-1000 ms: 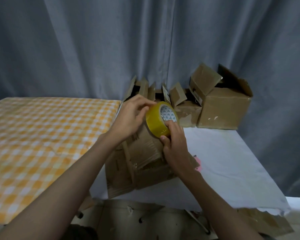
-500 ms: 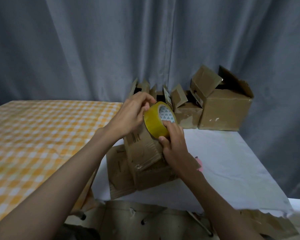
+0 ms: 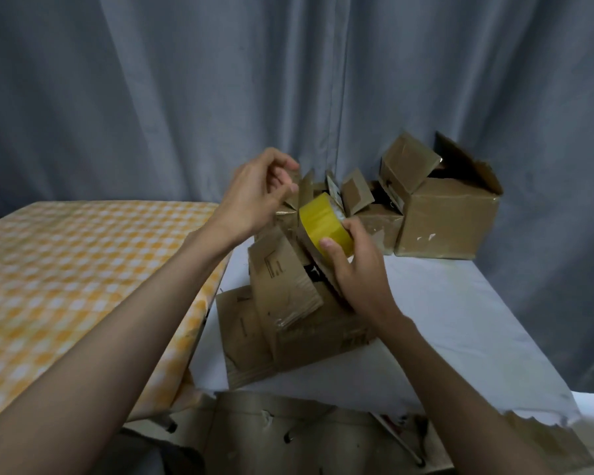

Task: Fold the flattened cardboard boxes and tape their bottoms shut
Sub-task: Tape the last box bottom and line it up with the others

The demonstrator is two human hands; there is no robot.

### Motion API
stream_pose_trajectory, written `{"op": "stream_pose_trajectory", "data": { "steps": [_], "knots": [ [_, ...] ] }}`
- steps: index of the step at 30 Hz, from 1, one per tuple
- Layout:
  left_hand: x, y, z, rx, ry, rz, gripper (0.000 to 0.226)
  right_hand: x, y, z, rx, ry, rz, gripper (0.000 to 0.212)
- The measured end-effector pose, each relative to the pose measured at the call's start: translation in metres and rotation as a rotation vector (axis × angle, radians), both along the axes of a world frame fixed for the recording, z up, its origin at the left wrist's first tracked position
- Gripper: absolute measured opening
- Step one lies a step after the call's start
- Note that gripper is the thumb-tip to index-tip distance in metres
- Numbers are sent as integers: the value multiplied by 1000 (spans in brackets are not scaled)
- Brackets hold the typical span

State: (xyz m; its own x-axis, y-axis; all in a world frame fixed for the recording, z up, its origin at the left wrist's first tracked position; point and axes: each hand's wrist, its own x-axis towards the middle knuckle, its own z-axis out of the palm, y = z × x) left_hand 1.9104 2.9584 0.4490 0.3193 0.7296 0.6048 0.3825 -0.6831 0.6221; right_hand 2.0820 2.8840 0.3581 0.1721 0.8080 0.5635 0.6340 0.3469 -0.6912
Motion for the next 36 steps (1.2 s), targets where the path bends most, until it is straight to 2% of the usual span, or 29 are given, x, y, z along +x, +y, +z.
{"op": "stream_pose_trajectory", "data": {
  "steps": [3,7,10,16,20,23,26,32,36],
  "knots": [
    [-1,9,17,-86,-130,-7,22,-4,-4,32,-4,36,71,17],
    [-9,22,34,-166,-227,-7,19,-9,-8,58,-94,154,138,29],
    [-13,31,32,-245,-163,34,19,-14,-10,58,-249,221,137,46],
    [-7,40,5,-386,-58,57,22,-18,-12,45,-393,159,71,47],
    [4,49,-19,-422,6,63,31,-19,-10,25,-532,240,60,55],
    [2,58,-36,-465,39,76,27,-18,-14,6,-474,197,-22,62],
    [0,56,-47,-561,35,40,11,-30,-22,-16,-335,155,-121,49],
    [1,45,-56,-757,1,10,18,-64,-21,-32,-112,145,-331,40],
    [-9,43,-54,-821,-57,6,17,-56,-18,-32,-74,210,-331,30]
  ]
}}
